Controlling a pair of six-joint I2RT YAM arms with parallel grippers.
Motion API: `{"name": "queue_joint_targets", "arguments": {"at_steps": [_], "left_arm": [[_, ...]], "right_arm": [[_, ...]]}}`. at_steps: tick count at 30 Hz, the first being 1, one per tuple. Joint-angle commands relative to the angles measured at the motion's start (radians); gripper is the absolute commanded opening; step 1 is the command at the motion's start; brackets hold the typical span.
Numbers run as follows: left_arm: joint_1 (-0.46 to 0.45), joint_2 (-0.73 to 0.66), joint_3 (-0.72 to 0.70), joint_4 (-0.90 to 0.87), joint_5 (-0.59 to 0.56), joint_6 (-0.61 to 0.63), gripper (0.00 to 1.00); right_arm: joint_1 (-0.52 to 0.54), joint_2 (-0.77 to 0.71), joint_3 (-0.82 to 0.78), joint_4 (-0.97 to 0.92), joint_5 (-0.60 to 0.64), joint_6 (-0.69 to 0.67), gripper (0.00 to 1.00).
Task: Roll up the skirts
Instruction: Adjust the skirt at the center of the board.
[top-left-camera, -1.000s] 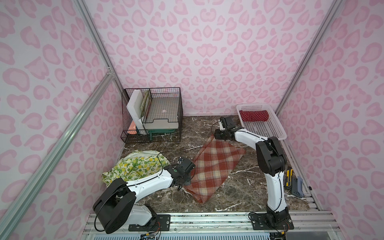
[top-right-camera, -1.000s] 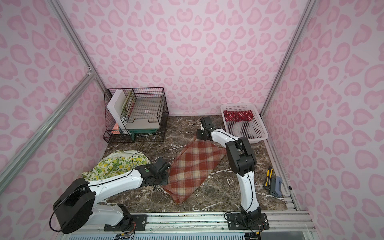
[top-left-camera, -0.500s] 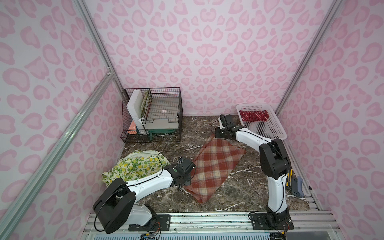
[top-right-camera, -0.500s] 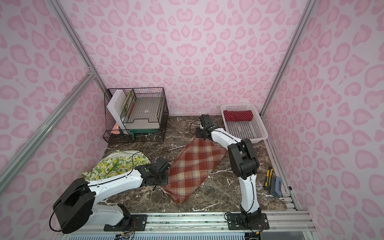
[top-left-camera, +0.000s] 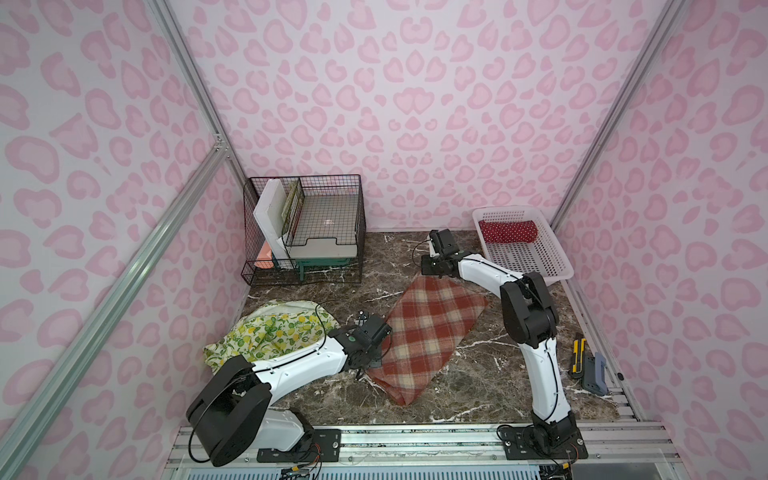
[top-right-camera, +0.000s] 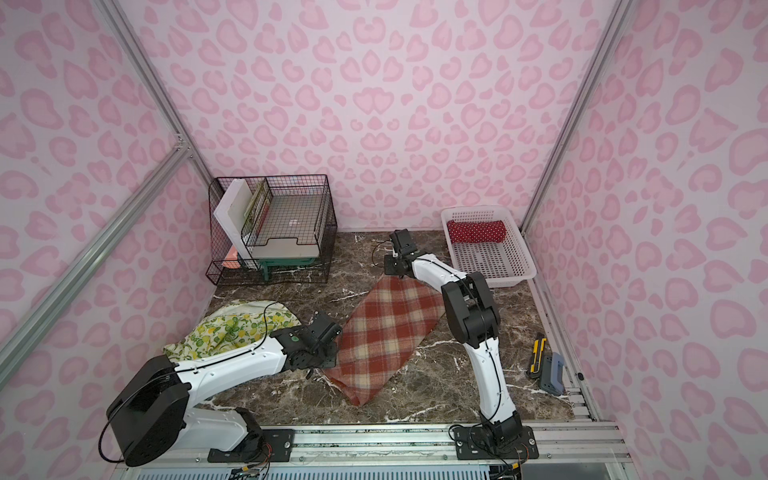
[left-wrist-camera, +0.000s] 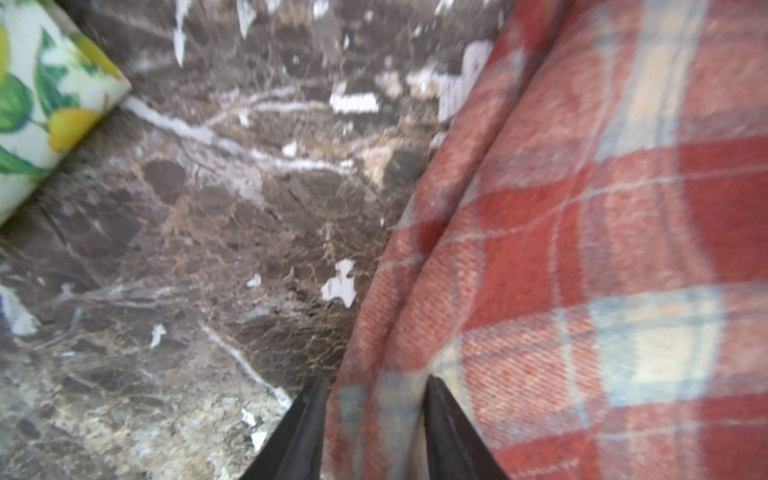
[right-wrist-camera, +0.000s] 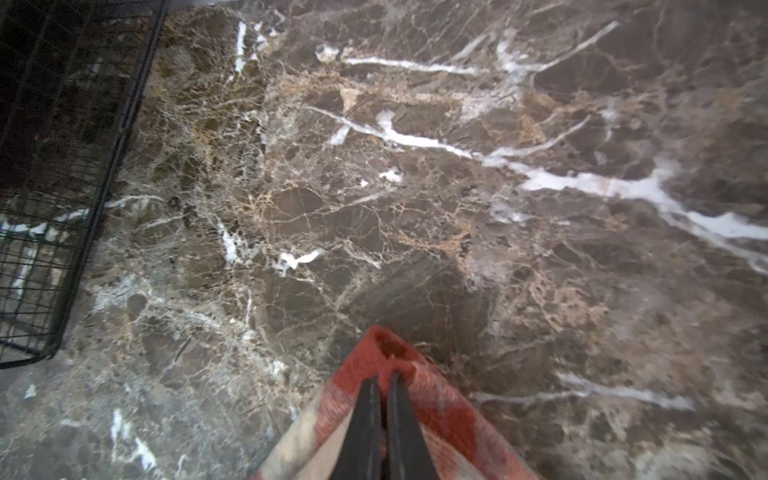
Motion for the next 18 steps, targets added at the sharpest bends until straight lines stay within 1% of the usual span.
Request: {"name": "queue_joint_targets", "arguments": {"at_steps": [1,2,5,7,9,11,15,18], "left_arm": [[0.0,0.007,0.007,-0.035,-0.026,0.002,0.44],[0.001,0.009,0.003,-0.038,-0.021,-0.003,0.44],[0.001,-0.015,-0.028,-0.042,-0.014,-0.032,0.45],[0.001,-0.056,-0.05,-0.06,-0.022,-0.052,0.46],[0.002,-0.101,-0.069,-0.07,-0.027,-0.059,0.47],[0.001,-0.13,-0.089,-0.063,-0.032,-0.066,0.53],[0.003,-0.096,-0.119,0.006,-0.019,-0.071,0.54],[0.002,-0.07,-0.139,0.089,0.007,-0.058,0.54]], "right_arm": [[-0.012,0.018,0.02,0.001,-0.008,-0.015,0.13],[-0.011,0.029,0.028,-0.01,-0.009,-0.017,0.2],[-0.009,0.026,0.028,-0.02,-0.012,-0.026,0.31],[-0.005,0.009,0.017,-0.02,-0.003,-0.03,0.39],[-0.001,-0.02,0.015,-0.03,0.004,-0.035,0.44],[0.005,-0.044,0.01,-0.047,0.026,-0.039,0.47],[0.037,-0.138,-0.059,-0.063,0.071,-0.051,0.5],[0.072,-0.241,-0.187,-0.061,0.1,-0.046,0.5]]}}
